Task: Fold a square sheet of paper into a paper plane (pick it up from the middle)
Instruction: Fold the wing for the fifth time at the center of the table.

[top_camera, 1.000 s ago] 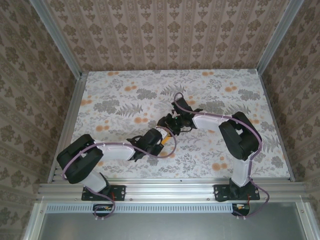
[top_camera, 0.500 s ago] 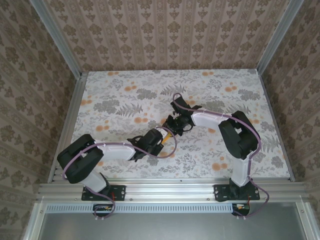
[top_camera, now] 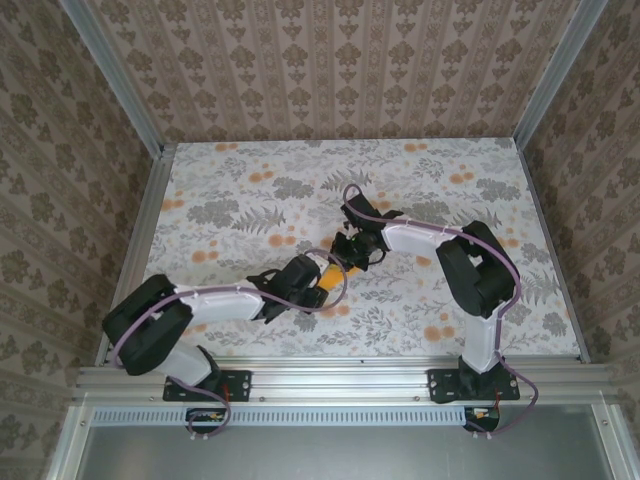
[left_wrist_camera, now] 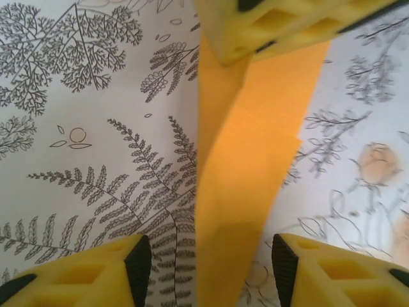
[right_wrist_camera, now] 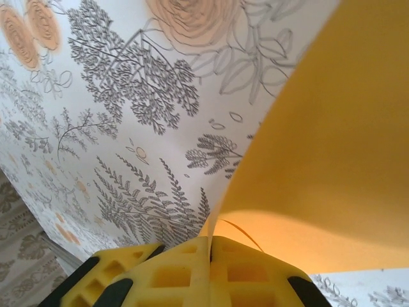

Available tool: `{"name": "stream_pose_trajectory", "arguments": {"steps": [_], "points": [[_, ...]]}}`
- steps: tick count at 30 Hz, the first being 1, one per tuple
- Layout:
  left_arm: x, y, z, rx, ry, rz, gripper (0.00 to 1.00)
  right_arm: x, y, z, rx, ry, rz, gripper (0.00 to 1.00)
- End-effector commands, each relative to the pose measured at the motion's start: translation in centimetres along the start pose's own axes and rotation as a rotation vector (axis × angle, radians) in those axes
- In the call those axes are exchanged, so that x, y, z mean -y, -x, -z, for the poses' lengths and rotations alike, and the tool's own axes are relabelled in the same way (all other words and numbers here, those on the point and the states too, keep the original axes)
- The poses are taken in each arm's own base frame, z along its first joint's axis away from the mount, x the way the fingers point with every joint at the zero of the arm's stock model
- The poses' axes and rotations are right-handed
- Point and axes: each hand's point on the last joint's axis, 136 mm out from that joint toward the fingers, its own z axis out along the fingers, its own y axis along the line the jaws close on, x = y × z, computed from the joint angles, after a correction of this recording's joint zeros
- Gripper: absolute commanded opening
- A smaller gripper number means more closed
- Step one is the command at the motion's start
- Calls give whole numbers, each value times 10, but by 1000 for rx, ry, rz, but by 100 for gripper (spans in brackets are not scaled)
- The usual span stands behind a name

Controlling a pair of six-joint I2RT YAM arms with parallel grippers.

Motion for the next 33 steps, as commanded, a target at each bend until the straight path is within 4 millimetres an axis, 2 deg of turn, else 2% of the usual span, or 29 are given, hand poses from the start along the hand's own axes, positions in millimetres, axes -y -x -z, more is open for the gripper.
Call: {"name": "stream_pose_trajectory", "arguments": {"steps": [1,3,8,14,18,24,29,33], "points": [[11,-1,18,5,-154,139,62,3,8,-7,1,12,122,1],[9,4,26,36,-208,214,65,5,9,-8,-5,23,162,2],[-14,12,35,84,-271,424,67,4,9,-11,-32,89,243,4],[-25,12,29,56,-357,558,65,0,5,-9,-55,164,302,6],[-26,13,23,40,-365,558,63,0,4,-10,-61,215,311,6],[-24,9,14,3,-373,537,57,12,8,-10,-56,238,284,7],[-17,15,11,-6,-409,520,52,17,8,-10,-55,255,276,8],[-14,16,8,-13,-358,448,50,21,9,-11,-49,269,257,8]]}}
